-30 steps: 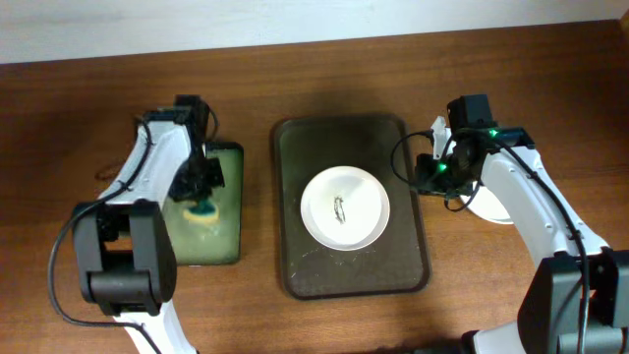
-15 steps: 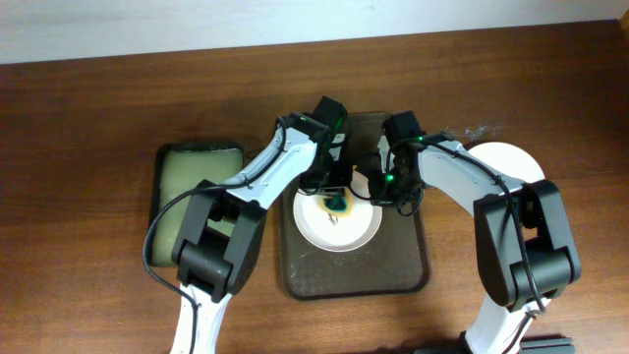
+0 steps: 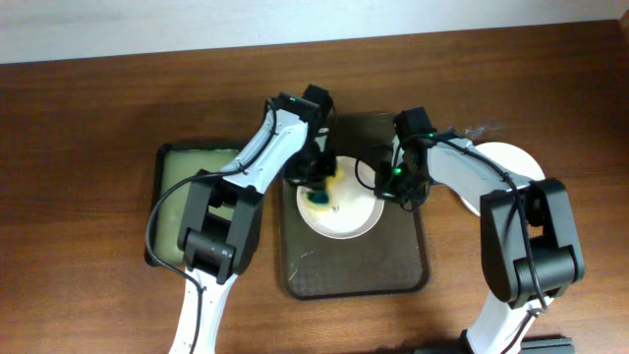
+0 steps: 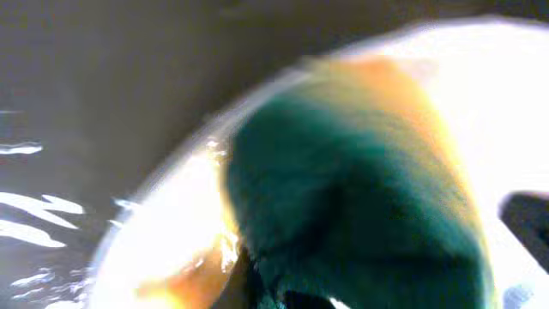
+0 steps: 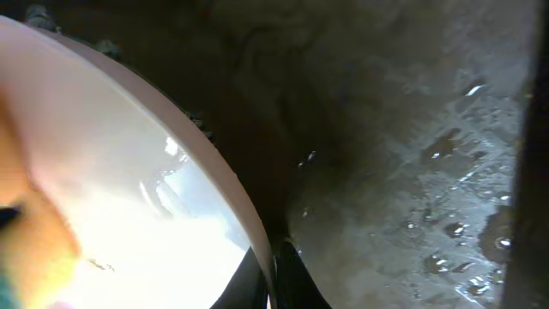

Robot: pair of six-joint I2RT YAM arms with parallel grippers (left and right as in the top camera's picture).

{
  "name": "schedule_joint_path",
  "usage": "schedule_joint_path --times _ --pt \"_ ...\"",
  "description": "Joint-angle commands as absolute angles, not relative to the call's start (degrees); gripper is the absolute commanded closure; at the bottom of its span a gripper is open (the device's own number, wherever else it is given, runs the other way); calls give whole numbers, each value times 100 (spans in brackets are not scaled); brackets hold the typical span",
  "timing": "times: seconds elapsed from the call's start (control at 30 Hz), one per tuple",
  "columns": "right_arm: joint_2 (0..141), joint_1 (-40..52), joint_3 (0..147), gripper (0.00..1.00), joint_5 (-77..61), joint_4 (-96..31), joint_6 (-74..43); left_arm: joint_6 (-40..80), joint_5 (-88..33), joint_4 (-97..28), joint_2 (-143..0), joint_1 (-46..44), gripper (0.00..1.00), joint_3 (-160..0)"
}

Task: Clean dirty plates on tray and stack at the side
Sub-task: 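Scrub the last plate with the sponge in the left gripper, then return the sponge to the soapy tray with the left gripper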

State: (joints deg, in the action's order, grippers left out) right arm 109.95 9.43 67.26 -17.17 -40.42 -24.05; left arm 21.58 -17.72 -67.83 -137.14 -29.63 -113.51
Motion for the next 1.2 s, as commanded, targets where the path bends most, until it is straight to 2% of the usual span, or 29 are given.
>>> schedule_joint_path --times 0.0,0.07,0.17,0.33,0.43,0.47,0.53,0.57,0.63,0.73,0.9,0.97,1.03,1.1,1.17 --pt "11150 860 6648 96 -1184 -4045 -2646 1918 -3022 -6600 -14088 -3850 100 -11327" --pt "11150 860 6648 96 -1245 -4045 -2646 1920 -3081 -6429 -14250 -4200 100 -11327" --pt "11150 860 6648 96 -1245 -4056 -2644 1918 -3004 -6449 -14313 -4047 100 -11332" --pt "11150 860 6648 96 -1236 -4064 -2644 2014 746 -7861 -14313 -3057 100 -12274" --pt "11150 860 6648 96 -1197 -4064 -2646 2167 1160 -7852 -14315 -2781 100 -12573" --pt "11150 860 6648 96 -1197 -4062 -2644 2244 851 -7754 -14346 -2703 100 -12560" --pt "11150 860 6648 96 -1197 -4064 -2644 2102 -659 -7448 -14449 -2812 100 -12554" --pt "11150 860 6648 96 -1197 -4064 -2644 1839 -1968 -7078 -14606 -3044 100 -12549" --pt "11150 860 6648 96 -1199 -4066 -2644 1500 -3221 -6877 -14820 -3479 100 -12549" --pt "11150 860 6648 96 -1197 -4064 -2644 1308 -3352 -6794 -14855 -3940 100 -12551" --pt "11150 860 6648 96 -1197 -4066 -2644 1057 -3509 -7083 -14851 -3785 100 -12554" --pt "11150 860 6648 96 -1197 -4069 -2644 1063 -2534 -7446 -14849 -3406 100 -12689" --pt "11150 860 6648 96 -1197 -4066 -2644 1286 -845 -8178 -14849 -3011 100 -13321" --pt "11150 860 6648 96 -1197 -4066 -2644 1584 228 -8621 -14849 -2891 100 -14009" --pt "11150 860 6648 96 -1201 -4066 -2351 1579 390 -9133 -14842 -2847 100 -14849"
